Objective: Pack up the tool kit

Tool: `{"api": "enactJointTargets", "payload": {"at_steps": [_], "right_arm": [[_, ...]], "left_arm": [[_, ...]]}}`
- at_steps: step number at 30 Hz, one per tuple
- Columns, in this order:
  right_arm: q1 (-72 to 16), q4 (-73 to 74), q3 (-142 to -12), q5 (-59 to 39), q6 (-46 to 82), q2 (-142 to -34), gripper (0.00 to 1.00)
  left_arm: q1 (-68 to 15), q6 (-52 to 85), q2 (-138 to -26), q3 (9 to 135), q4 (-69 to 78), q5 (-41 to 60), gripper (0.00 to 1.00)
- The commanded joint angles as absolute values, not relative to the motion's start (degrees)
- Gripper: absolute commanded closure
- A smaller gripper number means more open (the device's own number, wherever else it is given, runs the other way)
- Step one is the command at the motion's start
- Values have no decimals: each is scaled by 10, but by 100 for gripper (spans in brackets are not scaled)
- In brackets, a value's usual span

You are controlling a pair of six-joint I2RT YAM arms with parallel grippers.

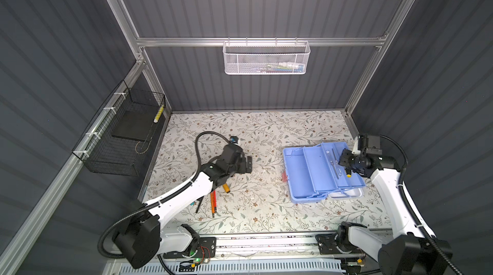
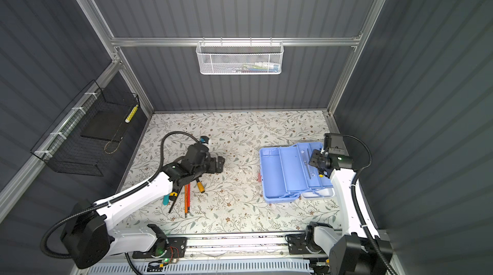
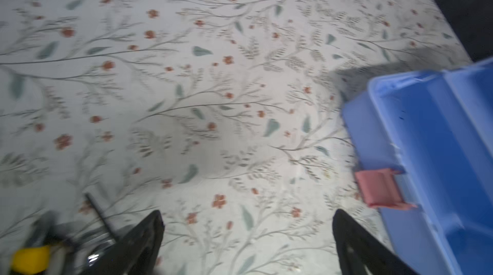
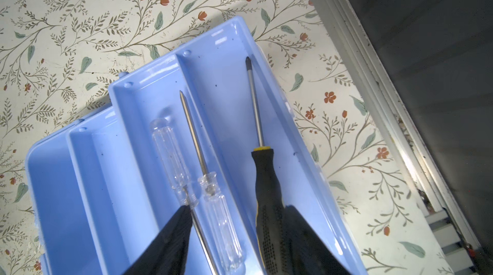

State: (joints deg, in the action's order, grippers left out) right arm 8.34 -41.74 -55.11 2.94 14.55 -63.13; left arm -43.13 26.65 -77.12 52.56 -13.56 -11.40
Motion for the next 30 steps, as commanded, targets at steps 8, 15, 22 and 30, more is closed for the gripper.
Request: {"api": "enactJointTargets", "payload": {"at_steps": [8,15,22,30], "right_arm": [[94,-414,-562,25,141,-610,42],[94,-408,-543,13,142,-594,42],[95,-411,-530,19,136,-591,41],[96,-439,-539,20,129,-603,42]], "left_arm": [[-551,328,-947,688,-166,-89,1],[-595,343,-1032,749,-190,-91,1],[-597,333,-1093,782,-226,-110,1],[-590,328,-1111,804,-294,-186,1]]}}
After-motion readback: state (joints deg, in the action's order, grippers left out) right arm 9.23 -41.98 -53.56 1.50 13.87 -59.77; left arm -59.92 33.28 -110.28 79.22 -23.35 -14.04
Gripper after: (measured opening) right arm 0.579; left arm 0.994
